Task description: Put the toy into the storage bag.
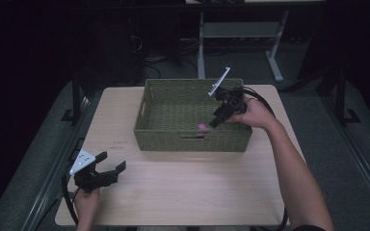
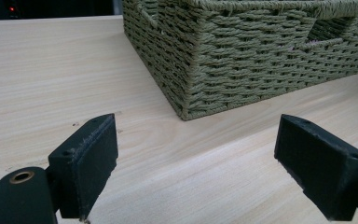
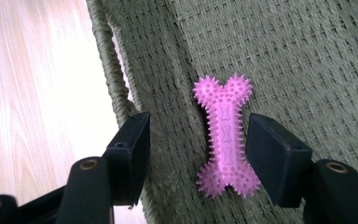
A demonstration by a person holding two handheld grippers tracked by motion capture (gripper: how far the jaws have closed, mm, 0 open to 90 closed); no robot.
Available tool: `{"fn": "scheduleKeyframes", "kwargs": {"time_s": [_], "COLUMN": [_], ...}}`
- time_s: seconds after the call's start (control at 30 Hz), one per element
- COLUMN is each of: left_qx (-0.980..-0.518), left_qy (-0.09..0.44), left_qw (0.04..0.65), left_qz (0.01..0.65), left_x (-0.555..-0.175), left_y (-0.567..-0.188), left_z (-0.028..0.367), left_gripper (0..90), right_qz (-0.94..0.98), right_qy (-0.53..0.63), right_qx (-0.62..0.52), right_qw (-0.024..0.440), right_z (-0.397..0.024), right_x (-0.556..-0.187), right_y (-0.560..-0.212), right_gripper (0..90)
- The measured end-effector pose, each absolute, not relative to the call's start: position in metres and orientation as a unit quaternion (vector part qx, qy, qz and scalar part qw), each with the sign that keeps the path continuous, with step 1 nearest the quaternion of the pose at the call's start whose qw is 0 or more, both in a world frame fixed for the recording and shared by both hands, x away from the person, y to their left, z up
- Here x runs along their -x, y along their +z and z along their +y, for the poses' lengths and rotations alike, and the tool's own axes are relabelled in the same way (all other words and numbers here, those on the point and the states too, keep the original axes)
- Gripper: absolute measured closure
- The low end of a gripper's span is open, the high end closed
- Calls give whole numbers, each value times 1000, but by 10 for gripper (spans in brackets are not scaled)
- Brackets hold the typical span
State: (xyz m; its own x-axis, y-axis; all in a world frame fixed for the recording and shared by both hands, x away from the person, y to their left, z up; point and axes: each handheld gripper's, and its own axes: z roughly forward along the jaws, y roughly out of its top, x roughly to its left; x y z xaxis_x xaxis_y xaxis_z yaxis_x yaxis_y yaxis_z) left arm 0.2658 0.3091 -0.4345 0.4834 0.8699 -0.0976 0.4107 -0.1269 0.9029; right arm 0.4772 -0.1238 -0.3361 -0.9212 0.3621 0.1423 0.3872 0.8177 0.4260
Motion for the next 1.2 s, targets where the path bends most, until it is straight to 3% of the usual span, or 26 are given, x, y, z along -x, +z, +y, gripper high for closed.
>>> {"fn": "scheduleKeyframes", "kwargs": {"time_s": [1.2], "left_qx": [-716], "left_qy": [236], "left_qw": [481], "left_qz": [448], "left_x": [-266], "left_y": [-435], "left_z": [307], "left_gripper": [128], "right_qz": [-944], "right_qy": [-256], "right_qx": [207], "right_qw": [6], "right_z": [-154], "right_x": [-446], "right_y": [-329], "right_gripper": [355]}}
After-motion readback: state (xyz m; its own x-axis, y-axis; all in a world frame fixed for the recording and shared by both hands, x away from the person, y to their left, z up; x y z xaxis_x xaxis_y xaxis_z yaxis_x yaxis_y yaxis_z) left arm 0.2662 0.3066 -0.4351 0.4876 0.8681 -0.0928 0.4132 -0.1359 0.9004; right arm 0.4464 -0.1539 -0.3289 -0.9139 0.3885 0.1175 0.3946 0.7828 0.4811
